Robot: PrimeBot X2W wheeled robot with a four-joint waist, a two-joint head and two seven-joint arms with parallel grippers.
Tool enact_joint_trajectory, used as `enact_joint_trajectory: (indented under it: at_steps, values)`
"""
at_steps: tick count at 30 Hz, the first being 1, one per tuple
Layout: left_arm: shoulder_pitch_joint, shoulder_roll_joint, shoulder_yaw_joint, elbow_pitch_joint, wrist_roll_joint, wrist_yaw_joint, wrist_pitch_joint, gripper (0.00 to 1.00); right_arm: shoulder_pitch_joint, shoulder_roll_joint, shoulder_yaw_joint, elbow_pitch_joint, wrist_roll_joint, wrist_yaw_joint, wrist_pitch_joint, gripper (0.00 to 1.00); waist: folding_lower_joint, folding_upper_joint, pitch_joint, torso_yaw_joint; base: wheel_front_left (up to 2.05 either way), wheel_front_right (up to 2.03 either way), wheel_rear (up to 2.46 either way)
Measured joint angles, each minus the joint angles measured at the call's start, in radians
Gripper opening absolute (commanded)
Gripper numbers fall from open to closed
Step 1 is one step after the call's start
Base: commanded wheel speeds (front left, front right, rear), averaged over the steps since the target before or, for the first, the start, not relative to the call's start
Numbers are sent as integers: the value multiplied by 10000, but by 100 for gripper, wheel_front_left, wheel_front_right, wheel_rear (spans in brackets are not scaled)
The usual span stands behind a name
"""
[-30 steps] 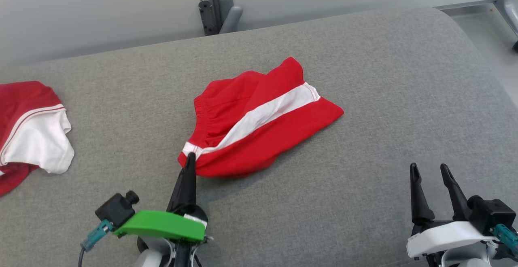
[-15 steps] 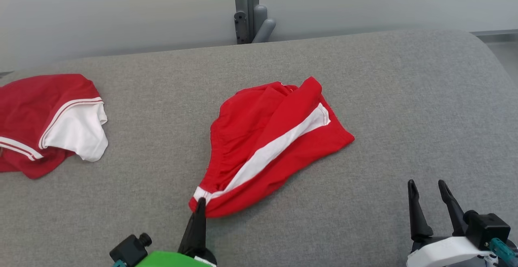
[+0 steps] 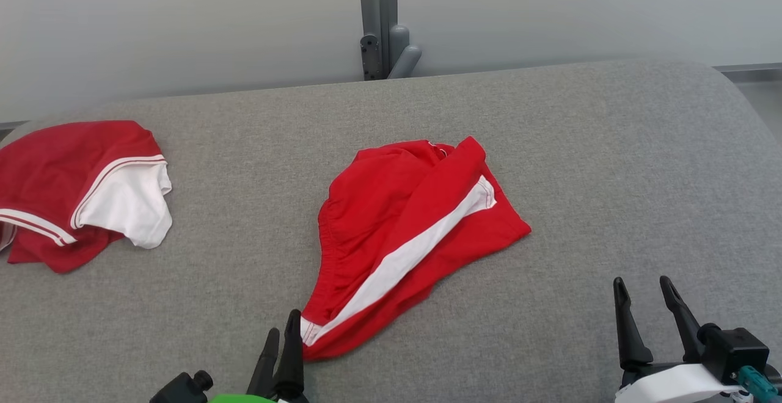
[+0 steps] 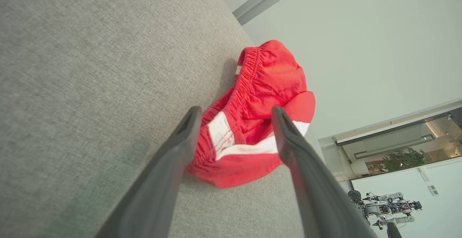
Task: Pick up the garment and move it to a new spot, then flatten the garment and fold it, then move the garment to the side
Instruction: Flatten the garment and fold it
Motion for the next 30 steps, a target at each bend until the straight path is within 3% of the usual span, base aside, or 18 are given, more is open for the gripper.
enact_joint_trajectory:
  at_steps: [3, 10, 21, 30]
  values:
    - [22, -17, 405, -140, 596, 0, 0, 100, 0, 0, -48, -109, -82, 0, 0, 100, 0, 0, -13, 10, 0, 0, 0]
    - [450, -8, 1603, -1956, 3747, -8, 0, 100, 49, -6, -245, -811, -320, 0, 0, 100, 0, 0, -87, 123, 0, 0, 0]
    - [792, 2, 2194, -3452, 7426, -12, -6, 100, 282, -42, -520, -1415, -617, 0, 0, 100, 0, 0, -255, 498, 0, 0, 0]
    - [1176, -8, 2174, -2497, 8450, -12, -2, 100, 366, -29, -872, -635, -920, 0, 0, 100, 0, 0, -201, 543, 0, 0, 0]
